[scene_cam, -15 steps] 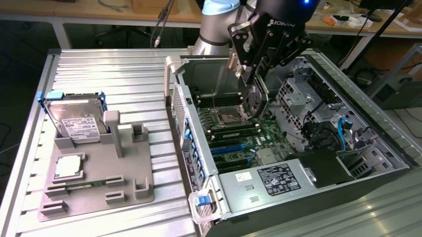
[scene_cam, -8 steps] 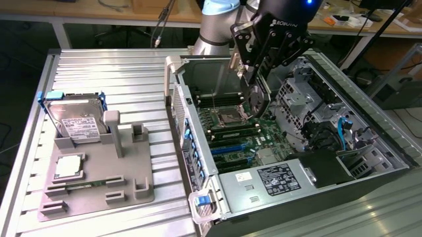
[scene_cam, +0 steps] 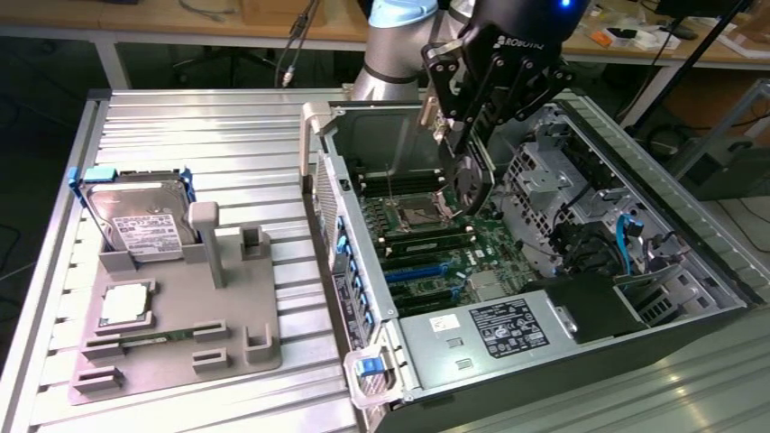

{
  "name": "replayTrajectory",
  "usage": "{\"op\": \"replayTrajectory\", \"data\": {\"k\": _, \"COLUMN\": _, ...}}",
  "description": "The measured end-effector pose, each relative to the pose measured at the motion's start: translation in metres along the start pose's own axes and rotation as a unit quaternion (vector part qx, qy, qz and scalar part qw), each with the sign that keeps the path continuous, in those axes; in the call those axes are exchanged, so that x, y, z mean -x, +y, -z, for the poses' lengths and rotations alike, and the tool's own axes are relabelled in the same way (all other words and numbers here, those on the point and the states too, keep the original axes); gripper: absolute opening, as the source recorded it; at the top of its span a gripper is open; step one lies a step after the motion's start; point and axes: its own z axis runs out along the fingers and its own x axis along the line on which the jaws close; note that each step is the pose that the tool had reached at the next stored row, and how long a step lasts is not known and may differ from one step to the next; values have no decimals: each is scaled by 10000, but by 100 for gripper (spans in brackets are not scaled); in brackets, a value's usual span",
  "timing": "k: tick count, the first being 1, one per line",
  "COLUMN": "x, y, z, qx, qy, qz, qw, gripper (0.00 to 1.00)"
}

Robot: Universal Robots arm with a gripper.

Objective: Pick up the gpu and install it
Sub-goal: 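Pick up the gpu and move the gpu toward the slot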

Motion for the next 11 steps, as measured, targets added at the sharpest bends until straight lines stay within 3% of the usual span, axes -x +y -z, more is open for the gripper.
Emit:
{"op": "replayTrajectory", "data": {"k": 3, "x": 40, "y": 4, "z": 0, "qx": 0, "qy": 0, "qz": 0, "qw": 10000, "gripper": 27}}
{"op": "replayTrajectory", "data": {"k": 5, "x": 141, "y": 12, "z": -1, "qx": 0, "qy": 0, "qz": 0, "qw": 10000, "gripper": 27}}
{"op": "replayTrajectory", "data": {"k": 7, "x": 289, "y": 25, "z": -2, "qx": 0, "qy": 0, "qz": 0, "qw": 10000, "gripper": 27}}
{"op": "replayTrajectory", "data": {"k": 8, "x": 441, "y": 38, "z": -3, "qx": 1, "qy": 0, "qz": 0, "qw": 10000, "gripper": 27}}
{"op": "replayTrajectory", "data": {"k": 9, "x": 525, "y": 45, "z": -4, "qx": 1, "qy": 0, "qz": 0, "qw": 10000, "gripper": 27}}
{"op": "replayTrajectory", "data": {"k": 11, "x": 583, "y": 50, "z": -4, "qx": 1, "qy": 0, "qz": 0, "qw": 10000, "gripper": 27}}
